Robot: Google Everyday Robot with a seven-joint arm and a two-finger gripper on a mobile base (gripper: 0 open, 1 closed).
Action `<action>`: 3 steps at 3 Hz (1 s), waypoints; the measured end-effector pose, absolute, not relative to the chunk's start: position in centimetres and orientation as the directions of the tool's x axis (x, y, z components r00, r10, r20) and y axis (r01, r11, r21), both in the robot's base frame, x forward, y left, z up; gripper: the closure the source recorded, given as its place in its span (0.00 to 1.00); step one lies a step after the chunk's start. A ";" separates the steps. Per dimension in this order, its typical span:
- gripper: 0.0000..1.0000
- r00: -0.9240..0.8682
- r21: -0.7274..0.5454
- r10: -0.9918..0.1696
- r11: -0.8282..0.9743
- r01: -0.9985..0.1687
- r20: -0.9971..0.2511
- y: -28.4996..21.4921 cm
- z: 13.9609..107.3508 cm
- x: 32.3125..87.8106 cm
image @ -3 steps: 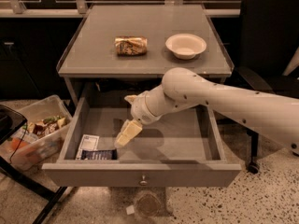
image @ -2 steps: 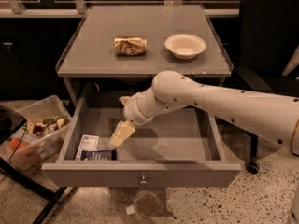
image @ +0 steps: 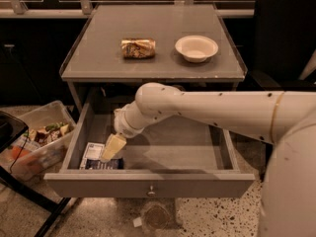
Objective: Pick rxbar blueberry from top drawer and place on counter
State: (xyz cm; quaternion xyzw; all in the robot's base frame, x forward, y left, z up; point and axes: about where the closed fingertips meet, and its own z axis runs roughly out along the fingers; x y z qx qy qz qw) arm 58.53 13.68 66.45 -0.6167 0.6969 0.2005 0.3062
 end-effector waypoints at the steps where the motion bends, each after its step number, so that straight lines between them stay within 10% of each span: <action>1: 0.00 -0.066 -0.083 -0.759 0.157 -0.984 -0.647 15.3 64.7 58.5; 3: 0.00 -0.093 -0.113 -0.794 0.199 -0.974 -0.601 15.0 62.1 57.7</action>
Offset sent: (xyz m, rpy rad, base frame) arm -0.0048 0.0164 -0.0530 -0.0878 0.0199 -0.0526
